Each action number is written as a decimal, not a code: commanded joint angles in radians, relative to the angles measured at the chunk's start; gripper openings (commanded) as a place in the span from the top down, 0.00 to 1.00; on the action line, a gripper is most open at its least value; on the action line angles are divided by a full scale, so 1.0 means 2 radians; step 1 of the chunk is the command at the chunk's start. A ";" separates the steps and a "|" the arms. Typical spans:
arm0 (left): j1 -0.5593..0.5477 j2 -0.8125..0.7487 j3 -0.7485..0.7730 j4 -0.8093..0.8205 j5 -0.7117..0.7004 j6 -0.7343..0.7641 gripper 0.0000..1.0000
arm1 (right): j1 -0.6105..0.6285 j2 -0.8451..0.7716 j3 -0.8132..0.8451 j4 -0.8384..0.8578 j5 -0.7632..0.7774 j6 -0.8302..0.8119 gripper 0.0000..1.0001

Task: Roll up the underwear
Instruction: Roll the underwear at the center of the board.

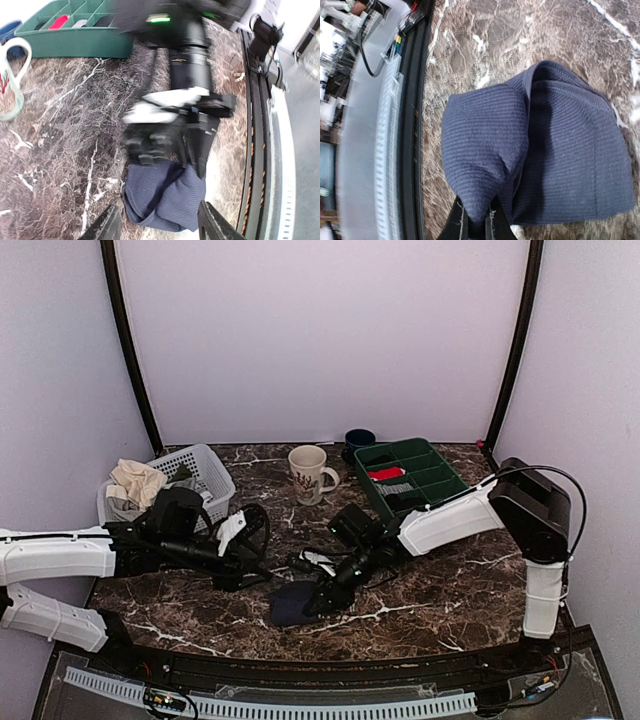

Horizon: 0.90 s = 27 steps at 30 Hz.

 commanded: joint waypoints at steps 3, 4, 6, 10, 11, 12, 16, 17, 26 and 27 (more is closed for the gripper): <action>-0.080 -0.028 -0.019 -0.026 -0.098 0.053 0.45 | -0.016 0.076 0.064 -0.140 -0.063 0.035 1.00; -0.086 -0.019 -0.015 -0.029 -0.103 0.056 0.45 | -0.019 0.081 0.069 -0.146 -0.069 0.040 1.00; -0.107 0.005 -0.004 -0.035 -0.113 0.065 0.45 | -0.023 0.092 0.074 -0.153 -0.083 0.050 1.00; -0.142 0.050 0.014 -0.045 -0.139 0.089 0.43 | -0.033 0.119 0.091 -0.180 -0.107 0.061 1.00; -0.147 0.060 0.017 -0.043 -0.143 0.095 0.42 | -0.035 0.125 0.092 -0.184 -0.110 0.066 1.00; -0.151 0.069 0.019 -0.041 -0.148 0.100 0.42 | -0.038 0.129 0.093 -0.186 -0.115 0.069 1.00; -0.157 0.108 0.031 -0.019 -0.160 0.115 0.41 | -0.047 0.135 0.086 -0.182 -0.128 0.088 1.00; -0.157 0.120 0.035 -0.016 -0.159 0.117 0.41 | -0.048 0.135 0.084 -0.180 -0.130 0.093 1.00; -0.158 0.212 0.074 -0.044 -0.116 0.106 0.67 | -0.060 0.119 0.070 -0.139 -0.132 0.135 1.00; -0.158 0.220 0.079 -0.061 -0.110 0.103 0.75 | -0.061 0.113 0.067 -0.131 -0.129 0.138 1.00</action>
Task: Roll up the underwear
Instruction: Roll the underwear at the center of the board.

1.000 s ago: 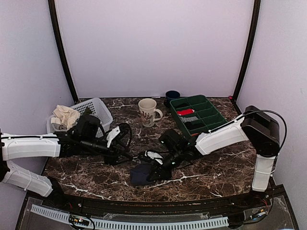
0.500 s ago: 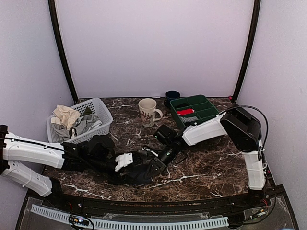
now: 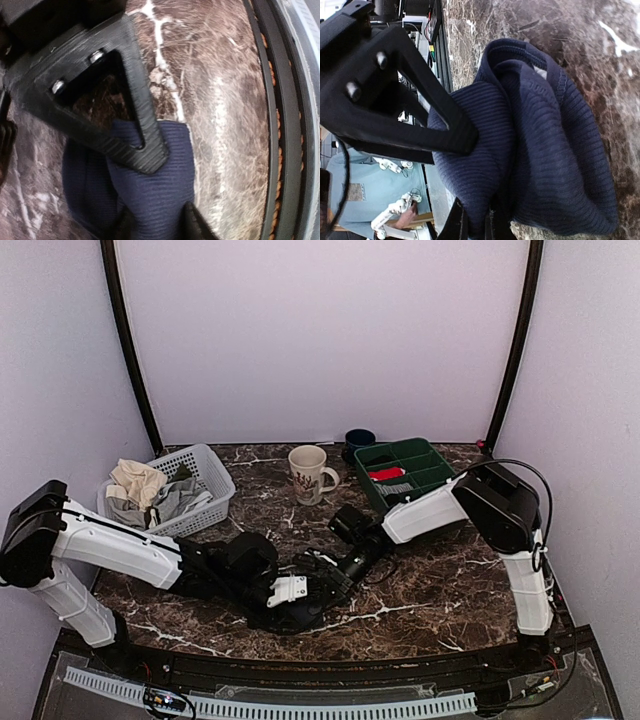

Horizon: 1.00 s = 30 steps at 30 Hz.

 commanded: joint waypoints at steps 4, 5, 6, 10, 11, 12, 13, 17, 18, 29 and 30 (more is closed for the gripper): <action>-0.001 0.026 0.025 -0.045 0.058 -0.020 0.99 | -0.011 -0.027 -0.047 0.013 0.097 0.029 0.87; 0.002 0.033 0.031 -0.056 0.072 -0.026 1.00 | -0.012 -0.041 -0.056 0.021 0.113 0.027 0.80; 0.009 0.044 0.039 -0.067 0.095 -0.033 1.00 | -0.014 -0.056 -0.065 0.032 0.137 0.025 0.75; 0.048 0.090 0.051 -0.083 0.206 -0.065 1.00 | -0.015 -0.137 -0.132 0.087 0.233 0.001 0.52; 0.064 0.100 0.051 -0.081 0.233 -0.073 1.00 | -0.012 -0.158 -0.148 0.097 0.261 -0.018 0.47; 0.076 0.111 0.050 -0.079 0.255 -0.080 1.00 | -0.009 -0.188 -0.164 0.110 0.289 -0.031 0.46; 0.087 0.121 0.050 -0.077 0.278 -0.085 1.00 | -0.005 -0.211 -0.180 0.124 0.313 -0.043 0.45; 0.114 0.164 0.064 -0.086 0.343 -0.085 1.00 | 0.031 -0.293 -0.240 0.176 0.364 -0.105 0.46; 0.118 0.177 0.074 -0.099 0.355 -0.082 1.00 | 0.044 -0.313 -0.250 0.181 0.374 -0.122 0.46; 0.135 0.276 0.156 -0.177 0.391 -0.061 1.00 | 0.148 -0.281 -0.219 0.163 0.466 -0.262 0.46; 0.136 0.279 0.158 -0.178 0.393 -0.063 1.00 | 0.150 -0.271 -0.212 0.159 0.469 -0.266 0.46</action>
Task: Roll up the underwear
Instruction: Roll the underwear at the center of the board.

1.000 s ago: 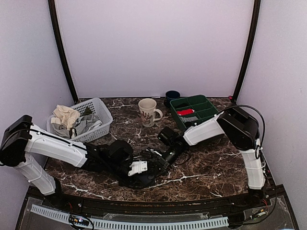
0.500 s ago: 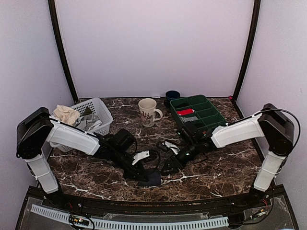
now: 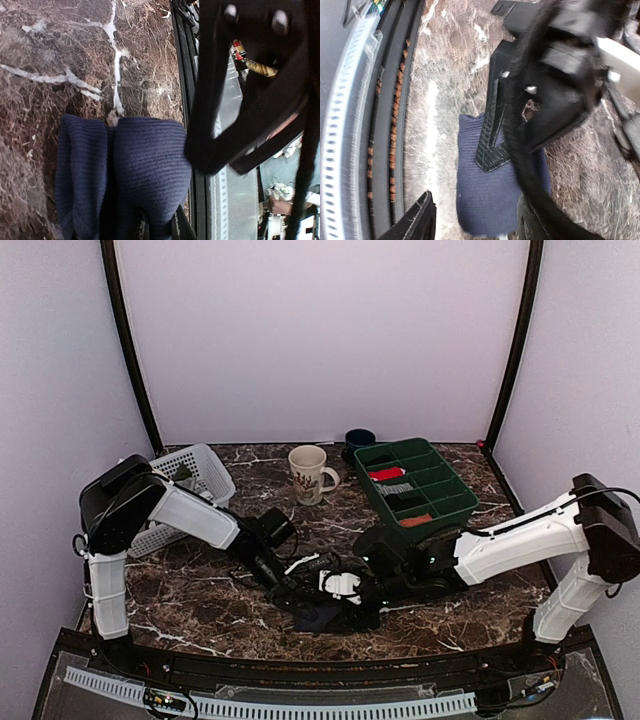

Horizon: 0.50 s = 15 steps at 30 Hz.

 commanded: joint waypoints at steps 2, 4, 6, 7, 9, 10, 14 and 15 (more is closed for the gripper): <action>0.005 0.044 -0.006 -0.084 -0.047 0.002 1.00 | 0.013 0.054 0.036 -0.001 0.042 -0.060 0.46; 0.005 0.045 -0.006 -0.084 -0.048 0.001 1.00 | 0.014 0.068 0.043 0.000 0.043 -0.065 0.47; 0.005 0.047 -0.004 -0.084 -0.051 0.000 1.00 | 0.014 0.085 0.050 -0.006 0.050 -0.072 0.52; 0.005 0.048 -0.003 -0.084 -0.053 0.000 1.00 | 0.014 0.091 0.054 -0.009 0.055 -0.075 0.54; 0.006 0.047 -0.002 -0.083 -0.057 0.000 1.00 | 0.014 0.100 0.061 -0.017 0.061 -0.077 0.63; 0.006 0.047 -0.002 -0.083 -0.060 0.001 1.00 | 0.014 0.102 0.063 -0.020 0.060 -0.076 0.70; 0.009 0.039 0.004 -0.080 -0.079 0.000 0.92 | 0.014 0.101 0.059 -0.031 0.046 -0.064 0.97; 0.011 0.032 0.003 -0.075 -0.083 -0.005 0.87 | 0.014 0.100 0.056 -0.034 0.042 -0.058 1.00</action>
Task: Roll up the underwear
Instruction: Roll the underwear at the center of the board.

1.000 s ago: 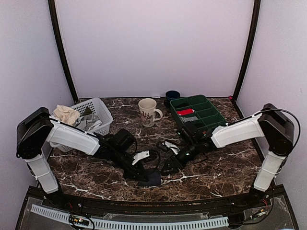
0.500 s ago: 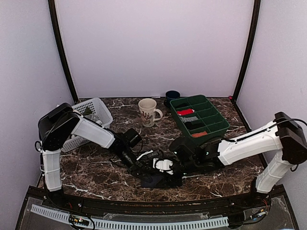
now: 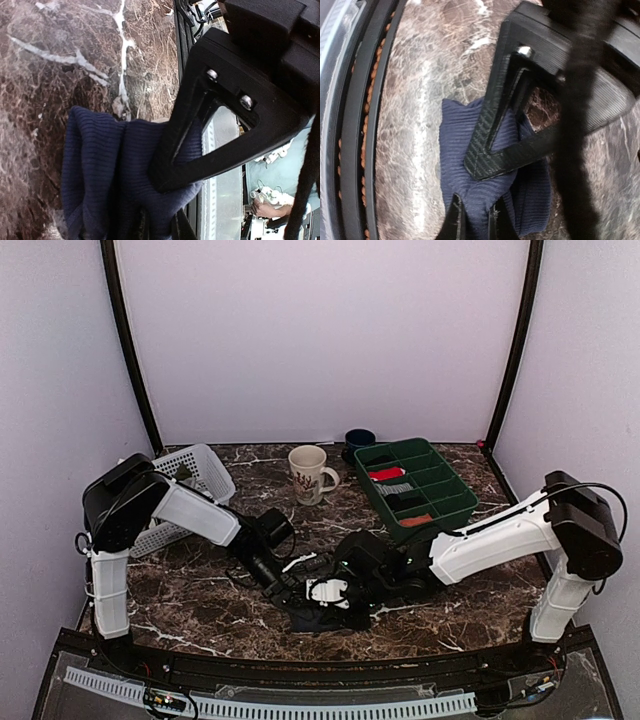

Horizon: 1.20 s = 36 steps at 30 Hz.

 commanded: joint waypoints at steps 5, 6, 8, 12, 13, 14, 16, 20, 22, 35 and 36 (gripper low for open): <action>0.031 -0.061 -0.042 0.029 -0.113 -0.061 0.65 | -0.011 0.017 -0.011 -0.013 -0.037 0.042 1.00; 0.037 -0.082 -0.052 0.048 -0.121 -0.071 0.60 | -0.016 0.021 -0.010 -0.017 -0.052 0.051 1.00; 0.046 -0.135 -0.075 0.085 -0.147 -0.089 0.56 | -0.030 0.028 -0.005 -0.020 -0.085 0.075 1.00; 0.051 -0.240 -0.125 0.140 -0.225 -0.098 0.53 | -0.068 0.052 0.009 -0.021 -0.163 0.130 1.00; 0.051 -0.264 -0.139 0.149 -0.240 -0.094 0.53 | -0.077 0.060 0.018 -0.026 -0.181 0.140 1.00; 0.051 -0.286 -0.150 0.157 -0.251 -0.087 0.53 | -0.085 0.068 0.025 -0.032 -0.197 0.149 1.00; 0.048 -0.327 -0.171 0.165 -0.268 -0.074 0.53 | -0.101 0.083 0.037 -0.041 -0.225 0.165 1.00; 0.022 -0.393 -0.211 0.176 -0.312 -0.035 0.51 | -0.122 0.112 0.063 -0.067 -0.277 0.177 1.00; -0.006 -0.403 -0.214 0.164 -0.344 -0.008 0.50 | -0.130 0.127 0.073 -0.078 -0.301 0.179 1.00; -0.113 -0.288 -0.177 0.207 -0.432 0.070 0.46 | -0.138 0.162 0.095 -0.095 -0.316 0.169 1.00; -0.113 -0.278 -0.172 0.208 -0.431 0.073 0.46 | -0.138 0.161 0.095 -0.096 -0.315 0.169 1.00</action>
